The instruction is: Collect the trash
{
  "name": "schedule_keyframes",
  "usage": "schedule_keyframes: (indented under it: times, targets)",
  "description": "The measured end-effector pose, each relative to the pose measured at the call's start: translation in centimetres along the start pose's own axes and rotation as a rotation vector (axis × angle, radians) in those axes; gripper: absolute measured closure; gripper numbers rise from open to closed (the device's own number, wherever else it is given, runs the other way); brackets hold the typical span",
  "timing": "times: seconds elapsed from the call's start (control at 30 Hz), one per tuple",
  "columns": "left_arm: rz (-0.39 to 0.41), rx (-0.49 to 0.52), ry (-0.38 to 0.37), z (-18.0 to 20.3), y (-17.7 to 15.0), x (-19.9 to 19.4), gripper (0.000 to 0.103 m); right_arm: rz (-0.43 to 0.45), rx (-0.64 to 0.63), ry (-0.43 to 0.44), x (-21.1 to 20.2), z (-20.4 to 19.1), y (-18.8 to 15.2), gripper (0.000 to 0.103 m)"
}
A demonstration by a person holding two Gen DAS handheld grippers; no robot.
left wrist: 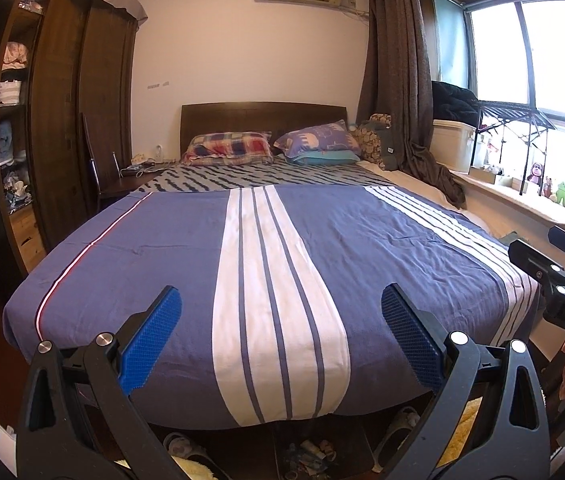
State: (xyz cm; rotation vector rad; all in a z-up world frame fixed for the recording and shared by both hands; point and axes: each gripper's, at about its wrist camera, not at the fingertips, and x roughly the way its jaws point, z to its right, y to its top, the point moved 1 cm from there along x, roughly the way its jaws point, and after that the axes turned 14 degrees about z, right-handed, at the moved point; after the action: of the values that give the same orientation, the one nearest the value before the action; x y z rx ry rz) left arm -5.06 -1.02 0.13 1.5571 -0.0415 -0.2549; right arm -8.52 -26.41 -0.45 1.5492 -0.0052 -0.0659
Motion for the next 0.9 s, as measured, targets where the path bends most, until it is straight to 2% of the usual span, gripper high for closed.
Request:
schedule_keyframes:
  times: [0.9]
  targets:
    - [0.020, -0.005, -0.017, 0.4, 0.7, -1.1, 0.008, 0.001, 0.009, 0.013, -0.3, -0.4, 0.5, 0.003]
